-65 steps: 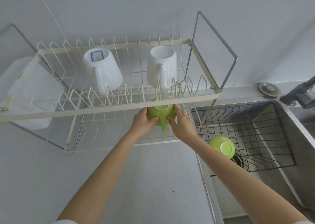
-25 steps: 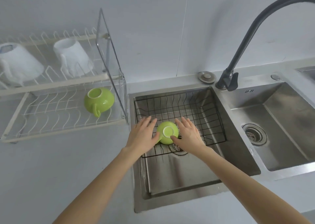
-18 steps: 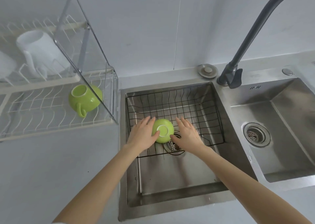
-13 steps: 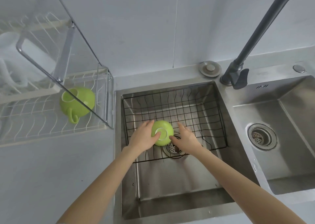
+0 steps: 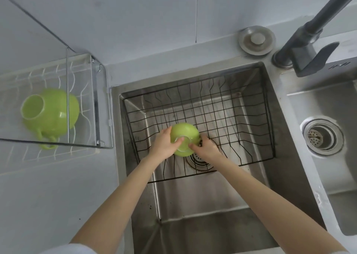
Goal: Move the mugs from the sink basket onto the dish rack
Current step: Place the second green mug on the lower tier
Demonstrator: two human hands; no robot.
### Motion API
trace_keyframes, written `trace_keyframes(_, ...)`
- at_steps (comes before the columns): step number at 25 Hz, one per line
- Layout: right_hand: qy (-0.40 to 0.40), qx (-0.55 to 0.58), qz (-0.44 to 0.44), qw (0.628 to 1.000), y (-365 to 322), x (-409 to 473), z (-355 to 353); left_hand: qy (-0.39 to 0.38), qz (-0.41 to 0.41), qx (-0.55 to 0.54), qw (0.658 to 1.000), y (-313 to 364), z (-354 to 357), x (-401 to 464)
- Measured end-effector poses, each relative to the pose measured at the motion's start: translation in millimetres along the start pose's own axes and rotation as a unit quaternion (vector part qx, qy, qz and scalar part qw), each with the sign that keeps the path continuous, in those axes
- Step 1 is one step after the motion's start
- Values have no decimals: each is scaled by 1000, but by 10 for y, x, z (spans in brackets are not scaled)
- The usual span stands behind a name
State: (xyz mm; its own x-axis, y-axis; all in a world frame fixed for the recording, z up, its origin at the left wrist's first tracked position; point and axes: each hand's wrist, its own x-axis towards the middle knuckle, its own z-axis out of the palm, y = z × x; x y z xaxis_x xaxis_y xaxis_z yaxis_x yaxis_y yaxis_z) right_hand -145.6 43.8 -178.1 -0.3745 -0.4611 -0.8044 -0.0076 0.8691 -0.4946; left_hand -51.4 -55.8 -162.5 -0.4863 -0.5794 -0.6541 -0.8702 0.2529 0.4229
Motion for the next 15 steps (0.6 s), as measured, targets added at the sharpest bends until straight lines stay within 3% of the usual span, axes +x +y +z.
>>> trace_keyframes(15,36,55,-14,998,63,20,21,38,-4,-86,996,-21,-33,25)
